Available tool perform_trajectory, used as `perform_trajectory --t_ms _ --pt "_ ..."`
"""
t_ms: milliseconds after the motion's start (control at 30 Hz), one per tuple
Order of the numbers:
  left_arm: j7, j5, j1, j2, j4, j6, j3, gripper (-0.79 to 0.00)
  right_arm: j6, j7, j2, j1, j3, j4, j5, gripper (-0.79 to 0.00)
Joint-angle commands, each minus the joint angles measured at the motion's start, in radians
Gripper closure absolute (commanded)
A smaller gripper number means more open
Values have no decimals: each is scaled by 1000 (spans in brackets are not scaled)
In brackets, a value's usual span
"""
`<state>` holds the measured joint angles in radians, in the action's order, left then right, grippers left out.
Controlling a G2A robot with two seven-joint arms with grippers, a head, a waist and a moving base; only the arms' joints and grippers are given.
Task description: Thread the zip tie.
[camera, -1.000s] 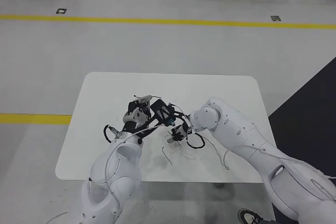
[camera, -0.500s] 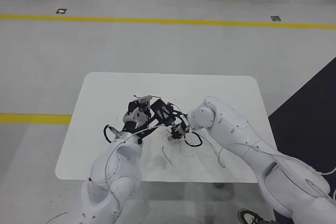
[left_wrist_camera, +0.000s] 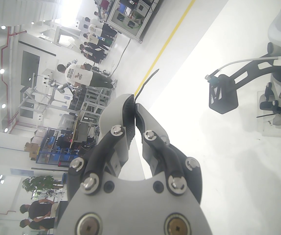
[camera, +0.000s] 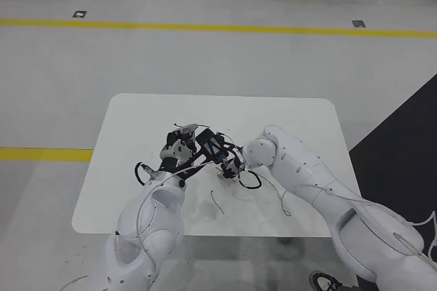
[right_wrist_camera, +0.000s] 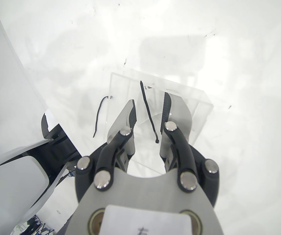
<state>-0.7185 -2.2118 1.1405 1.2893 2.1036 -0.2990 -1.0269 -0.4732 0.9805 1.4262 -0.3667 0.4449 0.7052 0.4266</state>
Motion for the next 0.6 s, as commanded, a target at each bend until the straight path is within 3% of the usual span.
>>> perform_trajectory --t_ms 0,567 --pt "0 0 0 0 0 0 0 0 -1 -3 3 0 1 -6 5 -206" --pt "0 0 0 0 0 0 0 0 -26 -14 28 4 13 -60 32 -108"
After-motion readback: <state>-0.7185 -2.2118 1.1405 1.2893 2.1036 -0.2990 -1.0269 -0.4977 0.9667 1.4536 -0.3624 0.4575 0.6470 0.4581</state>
